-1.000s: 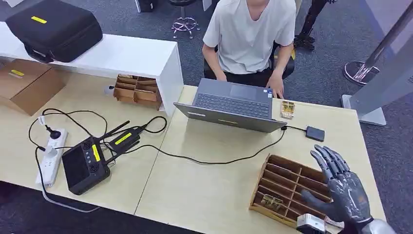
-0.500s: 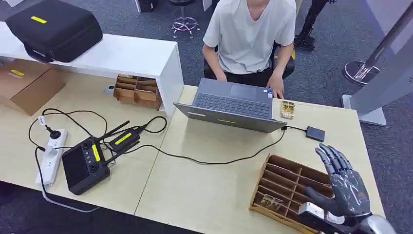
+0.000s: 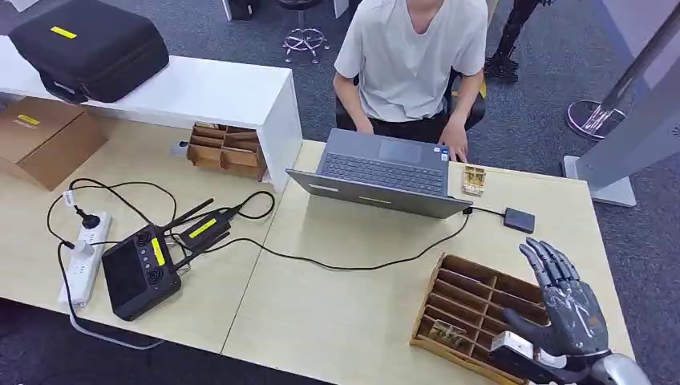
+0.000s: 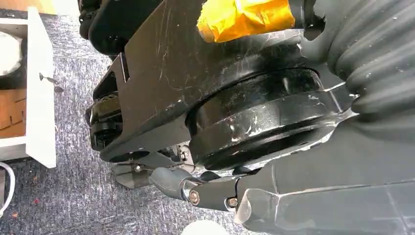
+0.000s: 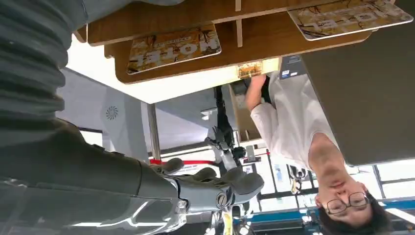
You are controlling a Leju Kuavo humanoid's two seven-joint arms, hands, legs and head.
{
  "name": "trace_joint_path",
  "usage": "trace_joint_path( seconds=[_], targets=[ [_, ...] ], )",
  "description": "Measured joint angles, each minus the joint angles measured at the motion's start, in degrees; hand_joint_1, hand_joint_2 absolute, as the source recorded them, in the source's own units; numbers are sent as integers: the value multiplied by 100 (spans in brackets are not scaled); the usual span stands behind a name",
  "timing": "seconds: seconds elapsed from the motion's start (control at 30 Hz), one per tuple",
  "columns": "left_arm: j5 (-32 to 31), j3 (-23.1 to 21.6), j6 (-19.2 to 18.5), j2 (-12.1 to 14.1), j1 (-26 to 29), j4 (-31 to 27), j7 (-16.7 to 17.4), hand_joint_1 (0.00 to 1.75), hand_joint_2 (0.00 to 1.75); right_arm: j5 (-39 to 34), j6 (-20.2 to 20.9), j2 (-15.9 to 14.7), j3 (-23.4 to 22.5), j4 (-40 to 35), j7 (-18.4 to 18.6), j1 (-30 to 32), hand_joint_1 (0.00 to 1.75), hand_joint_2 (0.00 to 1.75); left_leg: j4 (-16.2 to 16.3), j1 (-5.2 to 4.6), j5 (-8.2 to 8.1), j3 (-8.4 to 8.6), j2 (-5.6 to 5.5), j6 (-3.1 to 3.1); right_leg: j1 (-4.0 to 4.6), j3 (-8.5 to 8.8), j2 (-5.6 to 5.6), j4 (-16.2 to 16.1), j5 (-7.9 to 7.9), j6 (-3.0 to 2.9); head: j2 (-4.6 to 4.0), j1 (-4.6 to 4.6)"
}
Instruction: Pass the card to the sensor for recognition and then transmit it.
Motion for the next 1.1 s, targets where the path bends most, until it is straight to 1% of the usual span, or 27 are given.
trace_joint_path(
  seconds=[0.03, 0.13, 0.2, 0.3, 0.47, 1.1],
  targets=[
    [0, 2, -2, 0, 0, 0, 0, 0, 175, 0, 0, 0, 0, 0, 0, 0, 175, 175, 0, 0, 0, 0, 0, 0, 0, 0, 0, 0, 0, 0, 0, 0],
    [0, 0, -2, 0, 0, 0, 0, 0, 175, -11, 9, 0, 0, 4, 0, -2, 175, 175, 0, 0, 0, 0, 0, 0, 0, 0, 0, 0, 0, 0, 0, 0],
    [-4, 0, -4, 0, -2, 0, 7, 0, 175, -151, 79, 33, -48, 187, 37, -39, 175, 175, 0, 0, 0, 1, 0, 0, 0, 1, 0, 0, 0, 0, 0, 0],
    [-9, 0, -4, 0, -2, 0, 7, 0, 175, -230, 81, 79, -155, 470, -37, -59, 175, 175, 0, -1, 0, 0, -1, 0, 0, 2, -2, 0, 0, 0, 0, 2],
    [-11, 2, -7, 0, -2, 0, 11, 0, 175, -238, 76, 140, -201, 675, -70, -99, 175, 175, 0, -1, 0, 1, 0, 0, -1, 1, 0, 0, 0, 0, 0, 0],
    [-13, 0, -7, 0, -2, 0, 13, 0, 175, -238, 66, 203, -262, 852, -81, -206, 175, 175, 0, -1, 0, 7, 0, 0, 0, 7, 0, 0, 1, 0, 0, 0]
  ],
)
